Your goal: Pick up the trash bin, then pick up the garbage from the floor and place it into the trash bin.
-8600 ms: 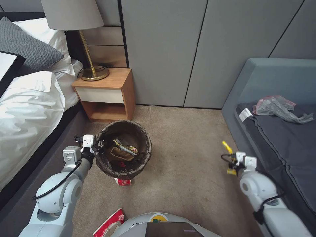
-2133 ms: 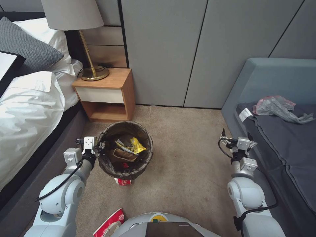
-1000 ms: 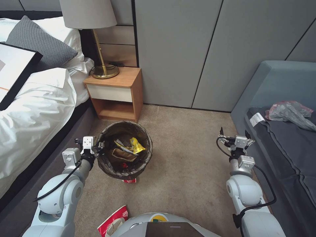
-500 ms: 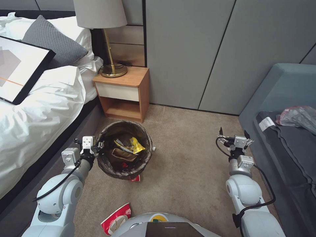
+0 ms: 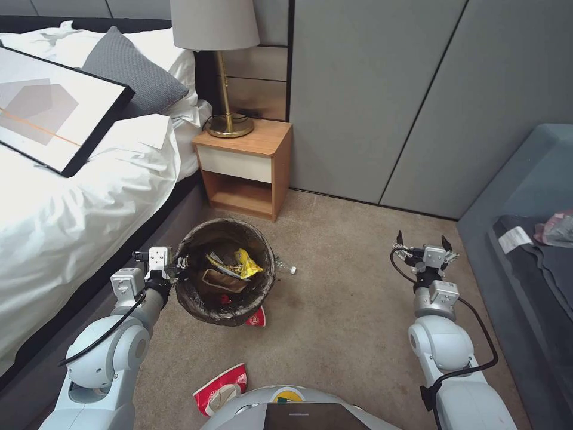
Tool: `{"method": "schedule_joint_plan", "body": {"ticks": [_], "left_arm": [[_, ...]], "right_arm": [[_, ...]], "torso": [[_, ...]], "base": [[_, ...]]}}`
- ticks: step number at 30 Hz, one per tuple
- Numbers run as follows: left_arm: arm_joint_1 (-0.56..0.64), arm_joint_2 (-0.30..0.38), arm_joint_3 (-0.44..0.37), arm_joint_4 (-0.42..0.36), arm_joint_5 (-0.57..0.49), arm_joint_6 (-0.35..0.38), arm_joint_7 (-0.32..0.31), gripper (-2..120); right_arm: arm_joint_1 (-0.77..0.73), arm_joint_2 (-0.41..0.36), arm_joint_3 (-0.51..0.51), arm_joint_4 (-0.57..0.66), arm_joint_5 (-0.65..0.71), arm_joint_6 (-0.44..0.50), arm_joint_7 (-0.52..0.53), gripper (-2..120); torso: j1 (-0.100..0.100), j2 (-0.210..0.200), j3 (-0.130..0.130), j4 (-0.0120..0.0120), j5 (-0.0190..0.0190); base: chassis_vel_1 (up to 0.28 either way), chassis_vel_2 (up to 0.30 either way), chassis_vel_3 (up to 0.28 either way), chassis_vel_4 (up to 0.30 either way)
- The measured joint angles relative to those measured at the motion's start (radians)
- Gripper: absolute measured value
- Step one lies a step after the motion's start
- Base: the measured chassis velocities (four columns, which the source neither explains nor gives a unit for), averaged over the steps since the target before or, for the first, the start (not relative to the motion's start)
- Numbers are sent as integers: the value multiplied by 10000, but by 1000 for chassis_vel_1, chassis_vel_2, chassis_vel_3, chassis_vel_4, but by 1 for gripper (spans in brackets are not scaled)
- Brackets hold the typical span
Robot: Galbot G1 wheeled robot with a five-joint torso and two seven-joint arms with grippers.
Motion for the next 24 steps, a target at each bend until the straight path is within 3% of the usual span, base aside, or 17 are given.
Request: {"method": "schedule_joint_plan", "body": {"ticks": [24], "left_arm": [[-6,-30,-4,99,139,-264,130,0]], "right_arm": [[18,37,-57,-84,2,2,11,100]], "torso": [[0,0,0,0,0]], "base": [[17,16,15,12]]}}
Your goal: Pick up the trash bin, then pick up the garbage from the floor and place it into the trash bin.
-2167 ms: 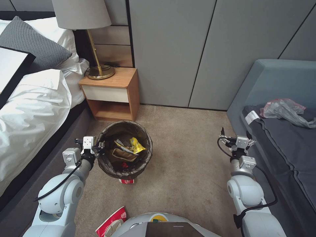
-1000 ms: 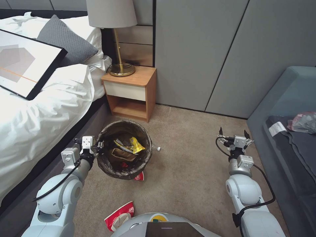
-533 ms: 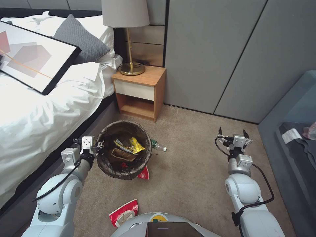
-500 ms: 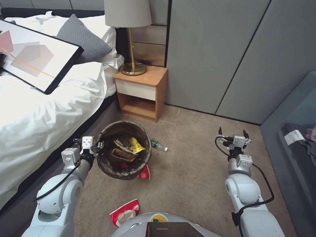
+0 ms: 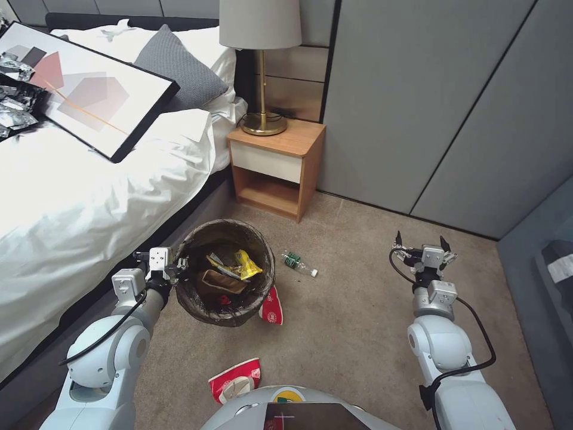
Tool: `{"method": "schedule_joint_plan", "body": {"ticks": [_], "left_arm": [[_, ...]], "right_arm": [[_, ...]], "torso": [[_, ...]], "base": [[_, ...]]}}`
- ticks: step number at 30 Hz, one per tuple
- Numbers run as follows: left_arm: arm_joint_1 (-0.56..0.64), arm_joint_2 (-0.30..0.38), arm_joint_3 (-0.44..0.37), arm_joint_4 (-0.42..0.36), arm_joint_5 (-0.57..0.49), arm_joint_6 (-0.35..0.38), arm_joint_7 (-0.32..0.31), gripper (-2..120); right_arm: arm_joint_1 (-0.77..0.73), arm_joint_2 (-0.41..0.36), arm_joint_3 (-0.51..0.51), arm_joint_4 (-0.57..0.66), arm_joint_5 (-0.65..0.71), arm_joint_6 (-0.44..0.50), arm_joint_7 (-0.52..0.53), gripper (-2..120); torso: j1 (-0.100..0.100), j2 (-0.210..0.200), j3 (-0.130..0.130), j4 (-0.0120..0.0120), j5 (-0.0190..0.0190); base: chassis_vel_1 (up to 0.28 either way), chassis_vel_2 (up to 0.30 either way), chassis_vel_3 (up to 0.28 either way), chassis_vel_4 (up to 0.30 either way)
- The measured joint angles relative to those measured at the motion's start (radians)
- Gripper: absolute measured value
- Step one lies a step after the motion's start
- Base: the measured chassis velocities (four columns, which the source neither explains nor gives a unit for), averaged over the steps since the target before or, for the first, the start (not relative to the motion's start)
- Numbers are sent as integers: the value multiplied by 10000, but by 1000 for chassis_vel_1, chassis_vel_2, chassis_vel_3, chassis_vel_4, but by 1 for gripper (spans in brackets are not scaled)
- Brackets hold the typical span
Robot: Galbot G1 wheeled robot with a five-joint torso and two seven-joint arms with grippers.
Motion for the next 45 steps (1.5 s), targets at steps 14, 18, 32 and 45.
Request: {"method": "schedule_joint_plan", "body": {"ticks": [14,18,32,45], "left_arm": [[102,-29,1,13,212,-146,133,0],[101,-20,46,12,230,-165,143,0],[195,10,40,-24,248,-222,162,0],[191,21,51,-83,242,-236,156,0]], "right_arm": [[-101,98,-53,96,-73,41,-33,100],[-203,180,-45,118,-163,124,-58,100],[-347,316,-95,157,-287,350,-142,100],[-425,140,-316,380,-472,224,-206,100]], "torso": [[0,0,0,1,0],[0,0,0,0,0],[0,0,0,0,0],[0,0,0,0,0]], "base": [[0,0,0,0],[0,0,0,0],[0,0,0,0],[0,0,0,0]]}}
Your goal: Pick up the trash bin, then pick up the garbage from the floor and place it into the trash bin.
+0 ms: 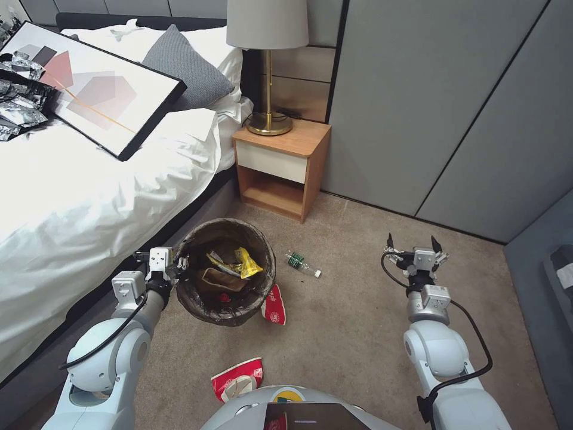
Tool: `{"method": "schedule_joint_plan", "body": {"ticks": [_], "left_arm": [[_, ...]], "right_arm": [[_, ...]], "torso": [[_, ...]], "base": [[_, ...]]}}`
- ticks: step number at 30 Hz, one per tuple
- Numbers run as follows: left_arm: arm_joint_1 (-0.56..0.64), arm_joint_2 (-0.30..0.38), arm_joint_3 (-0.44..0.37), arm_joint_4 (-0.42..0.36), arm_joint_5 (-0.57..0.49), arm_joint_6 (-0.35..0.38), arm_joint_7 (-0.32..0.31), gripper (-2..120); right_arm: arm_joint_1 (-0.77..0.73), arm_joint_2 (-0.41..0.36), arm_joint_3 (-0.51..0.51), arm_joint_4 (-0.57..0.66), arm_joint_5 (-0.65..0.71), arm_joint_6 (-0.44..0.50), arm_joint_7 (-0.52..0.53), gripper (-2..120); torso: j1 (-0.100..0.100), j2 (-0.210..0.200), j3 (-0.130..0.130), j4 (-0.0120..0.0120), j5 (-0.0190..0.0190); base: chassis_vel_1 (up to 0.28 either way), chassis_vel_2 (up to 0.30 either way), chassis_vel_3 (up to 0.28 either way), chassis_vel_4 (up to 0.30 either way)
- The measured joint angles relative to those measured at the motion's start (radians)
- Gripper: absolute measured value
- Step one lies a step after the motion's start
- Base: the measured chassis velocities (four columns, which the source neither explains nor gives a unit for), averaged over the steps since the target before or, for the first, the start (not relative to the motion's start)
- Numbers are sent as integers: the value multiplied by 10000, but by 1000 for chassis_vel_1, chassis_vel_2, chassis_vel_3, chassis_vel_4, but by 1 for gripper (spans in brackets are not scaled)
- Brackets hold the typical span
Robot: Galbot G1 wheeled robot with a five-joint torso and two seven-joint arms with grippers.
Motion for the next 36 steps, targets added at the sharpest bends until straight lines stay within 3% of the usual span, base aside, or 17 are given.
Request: {"method": "schedule_joint_plan", "body": {"ticks": [4,36], "left_arm": [[-15,-43,-19,0,8,0,0,0],[-1,-30,-70,85,-43,-58,41,0]], "right_arm": [[77,-219,-21,136,127,-480,100,100],[10,20,-85,-170,88,332,-91,100]], "torso": [[0,0,0,0,0],[1,0,0,0,0]], "base": [[0,0,0,0],[0,0,0,0]]}}
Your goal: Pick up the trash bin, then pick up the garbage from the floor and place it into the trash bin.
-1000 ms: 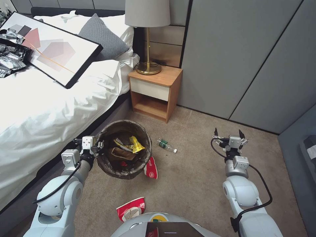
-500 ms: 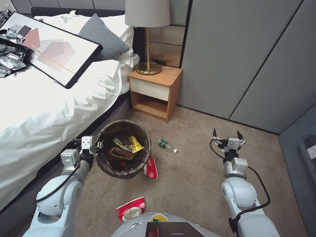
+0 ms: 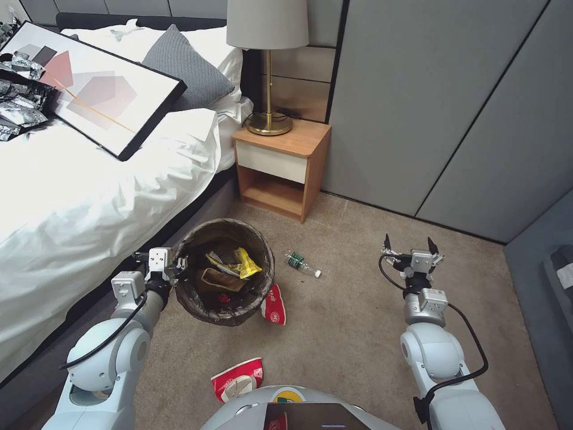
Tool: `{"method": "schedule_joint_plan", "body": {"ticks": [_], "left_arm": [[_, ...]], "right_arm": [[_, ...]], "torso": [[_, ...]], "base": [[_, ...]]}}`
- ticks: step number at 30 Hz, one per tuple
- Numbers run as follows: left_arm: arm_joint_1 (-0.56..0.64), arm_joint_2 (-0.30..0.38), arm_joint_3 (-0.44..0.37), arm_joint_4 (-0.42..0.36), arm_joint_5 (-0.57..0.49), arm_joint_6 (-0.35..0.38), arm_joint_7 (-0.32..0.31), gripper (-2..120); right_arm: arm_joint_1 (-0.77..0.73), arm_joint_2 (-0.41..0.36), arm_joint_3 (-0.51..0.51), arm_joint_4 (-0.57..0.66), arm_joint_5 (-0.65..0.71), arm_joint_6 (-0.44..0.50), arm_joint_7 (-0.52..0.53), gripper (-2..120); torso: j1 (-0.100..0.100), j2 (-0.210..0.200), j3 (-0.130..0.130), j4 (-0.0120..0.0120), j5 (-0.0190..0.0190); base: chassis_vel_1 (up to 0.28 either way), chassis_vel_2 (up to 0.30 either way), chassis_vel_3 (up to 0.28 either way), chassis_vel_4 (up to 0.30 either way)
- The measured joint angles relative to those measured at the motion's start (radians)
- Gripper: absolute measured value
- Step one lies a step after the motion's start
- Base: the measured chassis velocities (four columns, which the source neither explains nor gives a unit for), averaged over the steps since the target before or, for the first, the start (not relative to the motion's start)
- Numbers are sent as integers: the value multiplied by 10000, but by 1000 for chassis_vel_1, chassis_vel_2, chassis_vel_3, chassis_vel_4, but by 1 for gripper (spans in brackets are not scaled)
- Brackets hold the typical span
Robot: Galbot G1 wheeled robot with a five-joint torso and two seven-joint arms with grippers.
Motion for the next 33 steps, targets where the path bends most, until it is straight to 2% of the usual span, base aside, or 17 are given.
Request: {"method": "schedule_joint_plan", "body": {"ticks": [33], "left_arm": [[1,26,-4,-36,-39,0,-1,0]], "right_arm": [[81,-267,-34,-134,94,31,-171,100]], "torso": [[0,0,0,0,0]], "base": [[0,0,0,0]]}}
